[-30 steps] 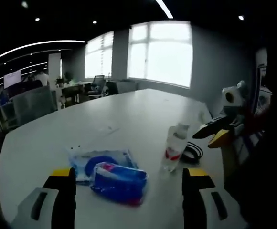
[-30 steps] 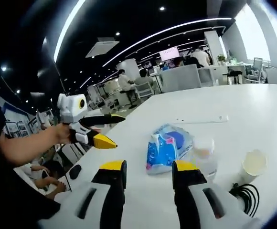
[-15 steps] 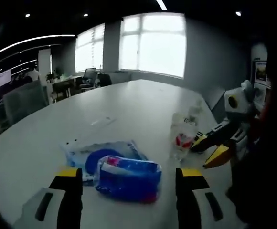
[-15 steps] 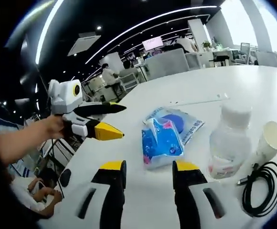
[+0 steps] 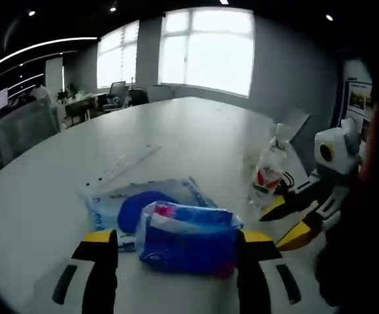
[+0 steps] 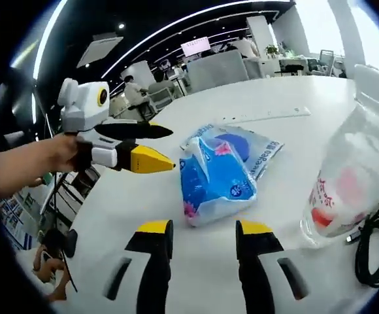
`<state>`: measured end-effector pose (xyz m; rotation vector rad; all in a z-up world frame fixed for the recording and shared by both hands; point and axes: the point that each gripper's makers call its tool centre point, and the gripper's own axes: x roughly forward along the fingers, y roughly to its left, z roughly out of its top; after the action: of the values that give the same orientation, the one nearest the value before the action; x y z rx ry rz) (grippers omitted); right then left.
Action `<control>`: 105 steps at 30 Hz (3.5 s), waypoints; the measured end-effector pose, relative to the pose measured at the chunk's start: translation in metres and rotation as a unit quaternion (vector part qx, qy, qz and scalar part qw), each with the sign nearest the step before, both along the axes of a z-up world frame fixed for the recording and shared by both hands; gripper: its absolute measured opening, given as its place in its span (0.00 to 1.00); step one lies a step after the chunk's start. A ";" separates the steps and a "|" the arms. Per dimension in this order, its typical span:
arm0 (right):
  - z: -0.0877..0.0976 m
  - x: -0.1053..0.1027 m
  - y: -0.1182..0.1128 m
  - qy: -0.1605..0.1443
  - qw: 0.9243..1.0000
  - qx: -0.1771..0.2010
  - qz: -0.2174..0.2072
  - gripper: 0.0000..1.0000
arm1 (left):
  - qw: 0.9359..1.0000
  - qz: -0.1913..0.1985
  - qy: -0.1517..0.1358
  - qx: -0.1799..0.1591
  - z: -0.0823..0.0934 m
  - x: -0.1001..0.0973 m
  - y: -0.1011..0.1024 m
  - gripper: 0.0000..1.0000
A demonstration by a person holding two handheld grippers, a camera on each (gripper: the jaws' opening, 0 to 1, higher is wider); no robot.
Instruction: Arrange the tabletop items into an orderly group along one side of the table until the central work area is clear of visible clutter.
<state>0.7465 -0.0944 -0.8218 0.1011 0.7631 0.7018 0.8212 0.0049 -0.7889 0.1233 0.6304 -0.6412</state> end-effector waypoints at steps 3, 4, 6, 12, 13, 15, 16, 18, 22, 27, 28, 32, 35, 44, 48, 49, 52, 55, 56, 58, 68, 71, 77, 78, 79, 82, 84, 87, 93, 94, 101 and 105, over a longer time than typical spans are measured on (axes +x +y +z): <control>-0.007 0.004 0.006 0.008 1.000 -0.003 -0.005 0.38 | 1.000 0.000 -0.002 -0.002 0.001 0.004 -0.001 0.68; -0.009 0.006 0.008 0.012 1.000 -0.005 -0.009 0.37 | 1.000 -0.001 0.000 -0.001 -0.002 0.008 0.000 0.66; -0.013 0.010 0.009 0.019 0.999 -0.003 -0.028 0.37 | 1.000 -0.004 0.006 0.003 -0.008 0.011 0.003 0.63; -0.017 0.008 0.014 0.047 0.998 0.004 -0.044 0.34 | 1.000 -0.008 0.018 0.021 -0.021 0.018 0.009 0.52; -0.017 0.008 0.015 0.047 0.998 0.007 -0.045 0.35 | 0.999 -0.009 0.020 0.026 -0.023 0.019 0.011 0.51; -0.020 0.011 0.020 0.047 0.998 0.010 -0.047 0.39 | 0.999 -0.008 0.022 0.030 -0.025 0.022 0.013 0.46; -0.020 0.011 0.021 0.049 0.998 0.010 -0.048 0.41 | 0.999 -0.008 0.023 0.029 -0.026 0.023 0.014 0.44; -0.025 0.014 0.024 0.053 0.997 0.011 -0.053 0.40 | 0.999 -0.016 0.028 0.036 -0.030 0.024 0.014 0.42; -0.028 0.017 0.024 0.050 0.997 -0.001 -0.058 0.31 | 0.998 -0.028 0.037 0.048 -0.037 0.027 0.016 0.35; -0.035 0.017 0.020 0.069 0.995 -0.003 -0.067 0.21 | 0.997 -0.039 0.043 0.041 -0.042 0.029 0.015 0.24; -0.037 0.017 0.019 0.067 0.996 -0.010 -0.065 0.16 | 0.997 -0.042 0.044 0.043 -0.043 0.029 0.015 0.23; -0.037 0.019 0.022 0.070 0.995 -0.002 -0.064 0.11 | 0.995 -0.052 0.056 0.065 -0.054 0.027 0.019 0.11; -0.040 0.018 0.021 0.076 0.995 -0.006 -0.063 0.07 | 0.995 -0.050 0.058 0.067 -0.056 0.027 0.021 0.06; -0.039 0.015 0.020 0.075 0.995 -0.012 -0.057 0.00 | 0.994 -0.065 0.059 0.069 -0.058 0.022 0.020 0.00; -0.038 0.013 0.020 0.069 0.996 -0.016 -0.054 0.00 | 0.993 -0.074 0.053 0.073 -0.055 0.018 0.020 0.00; -0.037 0.013 0.019 0.068 0.996 -0.016 -0.053 0.00 | 0.993 -0.076 0.050 0.076 -0.053 0.016 0.020 0.00; -0.032 0.008 0.016 0.062 0.997 -0.020 -0.049 0.00 | 0.994 -0.075 0.048 0.070 -0.048 0.012 0.019 0.00; -0.028 0.006 0.016 0.058 0.997 -0.015 -0.046 0.00 | 0.995 -0.068 0.039 0.065 -0.041 0.009 0.018 0.00; -0.028 0.006 0.017 0.062 0.997 -0.008 -0.048 0.00 | 0.995 -0.063 0.037 0.063 -0.039 0.008 0.018 0.00; -0.025 0.004 0.016 0.059 0.997 -0.008 -0.047 0.00 | 0.996 -0.059 0.035 0.063 -0.036 0.003 0.017 0.00; 0.003 -0.006 0.006 0.030 0.999 0.006 -0.027 0.00 | 0.999 -0.018 0.029 0.040 -0.011 -0.019 0.012 0.00; 0.014 -0.010 0.002 0.019 1.000 0.007 -0.015 0.00 | 0.999 -0.009 0.022 0.040 -0.003 -0.024 0.011 0.00; 0.031 -0.010 -0.005 0.009 1.000 0.015 -0.003 0.00 | 0.999 0.014 0.008 0.039 0.014 -0.033 0.008 0.00; 0.033 -0.009 -0.006 0.008 1.000 0.017 -0.003 0.00 | 0.999 0.016 0.007 0.038 0.016 -0.034 0.008 0.00; 0.039 -0.008 -0.008 0.005 1.000 0.020 -0.002 0.00 | 0.999 0.022 0.008 0.036 0.019 -0.036 0.008 0.00; 0.053 -0.002 -0.012 -0.008 1.000 0.024 0.004 0.00 | 0.999 0.042 0.000 0.027 0.030 -0.038 0.007 0.00; 0.062 -0.001 -0.016 -0.013 1.000 0.027 0.008 0.00 | 0.998 0.054 -0.006 0.022 0.037 -0.040 0.006 0.00; 0.079 0.006 -0.021 -0.039 0.999 0.028 0.023 0.00 | 0.997 0.079 -0.018 0.009 0.051 -0.039 0.005 0.00; 0.111 0.013 -0.029 -0.069 0.996 0.037 0.043 0.00 | 0.993 0.112 -0.035 0.001 0.078 -0.041 0.003 0.00; 0.116 0.014 -0.030 -0.072 0.996 0.039 0.046 0.00 | 0.993 0.115 -0.037 0.000 0.082 -0.041 0.002 0.00; 0.136 0.031 -0.043 -0.076 0.995 0.047 0.054 0.00 | 0.989 0.139 -0.042 -0.018 0.111 -0.042 -0.006 0.00; 0.147 0.047 -0.050 -0.082 0.993 0.042 0.070 0.00 | 0.987 0.154 -0.044 -0.017 0.127 -0.039 -0.016 0.00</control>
<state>0.7936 -0.1444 -0.6749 0.0661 0.5863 0.8649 0.7818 -0.0109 -0.6620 0.0220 0.5385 -0.3458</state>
